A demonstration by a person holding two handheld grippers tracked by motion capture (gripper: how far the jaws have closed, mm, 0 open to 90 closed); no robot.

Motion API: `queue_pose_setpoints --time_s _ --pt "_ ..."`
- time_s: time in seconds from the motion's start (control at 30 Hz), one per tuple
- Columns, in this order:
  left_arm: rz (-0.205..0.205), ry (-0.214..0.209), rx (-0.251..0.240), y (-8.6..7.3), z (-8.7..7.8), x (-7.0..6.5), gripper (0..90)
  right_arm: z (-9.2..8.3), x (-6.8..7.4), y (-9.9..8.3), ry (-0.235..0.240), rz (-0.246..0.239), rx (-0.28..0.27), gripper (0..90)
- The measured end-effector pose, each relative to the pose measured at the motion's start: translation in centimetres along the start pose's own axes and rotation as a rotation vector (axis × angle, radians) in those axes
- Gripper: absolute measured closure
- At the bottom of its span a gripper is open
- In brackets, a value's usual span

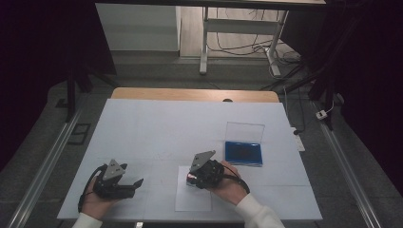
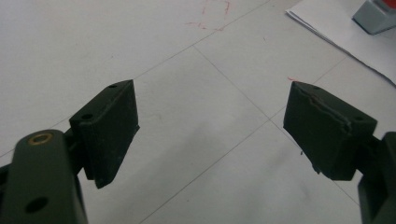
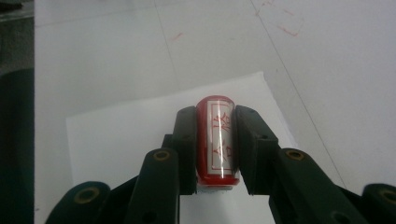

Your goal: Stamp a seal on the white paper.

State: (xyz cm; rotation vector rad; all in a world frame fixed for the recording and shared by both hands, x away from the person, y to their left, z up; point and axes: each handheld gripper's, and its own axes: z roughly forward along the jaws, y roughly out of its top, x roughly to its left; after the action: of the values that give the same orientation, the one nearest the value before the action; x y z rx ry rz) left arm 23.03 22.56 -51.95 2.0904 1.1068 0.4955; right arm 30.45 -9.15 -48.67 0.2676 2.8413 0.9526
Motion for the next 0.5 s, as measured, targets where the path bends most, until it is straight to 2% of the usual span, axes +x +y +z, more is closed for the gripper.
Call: queue_pose_setpoints --time_s 0.5 --pt "0.001 -0.001 -0.001 0.0 0.0 0.0 18.0 -2.7 -0.3 0.5 -0.027 0.025 -0.095 69.8"
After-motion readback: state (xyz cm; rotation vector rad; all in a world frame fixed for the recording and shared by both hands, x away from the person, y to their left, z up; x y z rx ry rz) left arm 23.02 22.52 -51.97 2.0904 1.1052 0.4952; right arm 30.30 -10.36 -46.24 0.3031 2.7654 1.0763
